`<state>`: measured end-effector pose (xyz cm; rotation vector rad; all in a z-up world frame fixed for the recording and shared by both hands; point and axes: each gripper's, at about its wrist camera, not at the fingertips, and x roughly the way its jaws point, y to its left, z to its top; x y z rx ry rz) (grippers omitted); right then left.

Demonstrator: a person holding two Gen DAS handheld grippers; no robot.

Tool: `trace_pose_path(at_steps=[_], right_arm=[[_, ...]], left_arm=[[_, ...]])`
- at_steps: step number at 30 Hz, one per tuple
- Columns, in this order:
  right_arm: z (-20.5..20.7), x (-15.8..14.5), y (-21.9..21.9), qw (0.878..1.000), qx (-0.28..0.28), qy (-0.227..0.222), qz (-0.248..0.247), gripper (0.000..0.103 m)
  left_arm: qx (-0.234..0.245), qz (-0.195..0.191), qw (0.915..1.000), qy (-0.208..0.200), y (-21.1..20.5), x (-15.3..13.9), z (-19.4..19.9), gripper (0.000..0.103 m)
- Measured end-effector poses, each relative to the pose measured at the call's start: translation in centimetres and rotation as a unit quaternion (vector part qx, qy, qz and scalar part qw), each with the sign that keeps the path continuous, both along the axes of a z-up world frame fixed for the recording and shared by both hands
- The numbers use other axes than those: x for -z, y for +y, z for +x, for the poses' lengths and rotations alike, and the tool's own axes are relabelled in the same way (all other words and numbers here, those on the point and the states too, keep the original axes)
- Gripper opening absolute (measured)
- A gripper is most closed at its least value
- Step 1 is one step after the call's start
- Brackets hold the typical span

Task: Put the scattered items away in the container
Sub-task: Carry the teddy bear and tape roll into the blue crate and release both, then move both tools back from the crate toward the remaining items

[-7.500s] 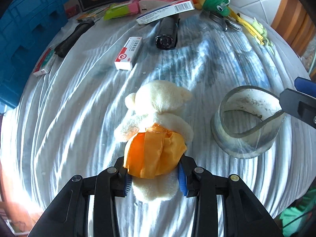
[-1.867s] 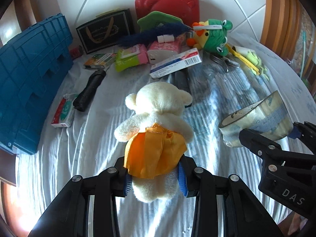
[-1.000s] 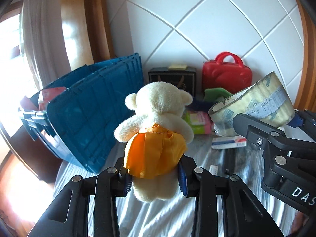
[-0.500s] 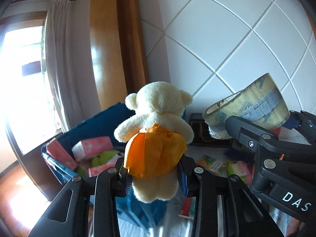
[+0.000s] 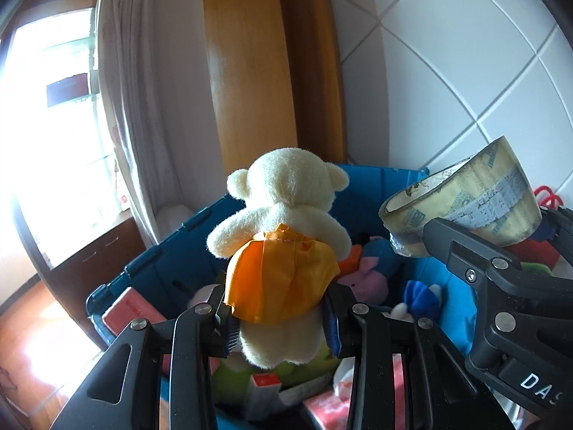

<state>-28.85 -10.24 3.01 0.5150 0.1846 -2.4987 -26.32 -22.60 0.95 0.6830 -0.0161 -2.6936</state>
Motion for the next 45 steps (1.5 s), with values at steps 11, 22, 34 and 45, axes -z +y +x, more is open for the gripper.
trace_pose_path(at_steps=[11,22,34,45], right_arm=[[-3.3,1.1,-2.6,0.999,0.044,-0.016,0.027,0.085],[-1.8,1.0,-0.4,0.997,0.072,-0.011,0.024,0.099],[2.1,1.1,2.0,0.996,0.081,-0.007,0.021,0.099],[4.0,1.0,2.8,0.996,0.082,-0.007,0.030,0.099]], left_arm=[[0.011,0.026,0.9995,-0.012,-2.0,1.4,-2.0,0.089],[0.015,0.039,0.9990,-0.014,-1.8,1.7,-0.2,0.089],[0.026,0.038,0.9989,-0.010,-0.4,1.7,2.8,0.089],[0.028,0.042,0.9987,-0.006,0.4,1.4,4.3,0.089]])
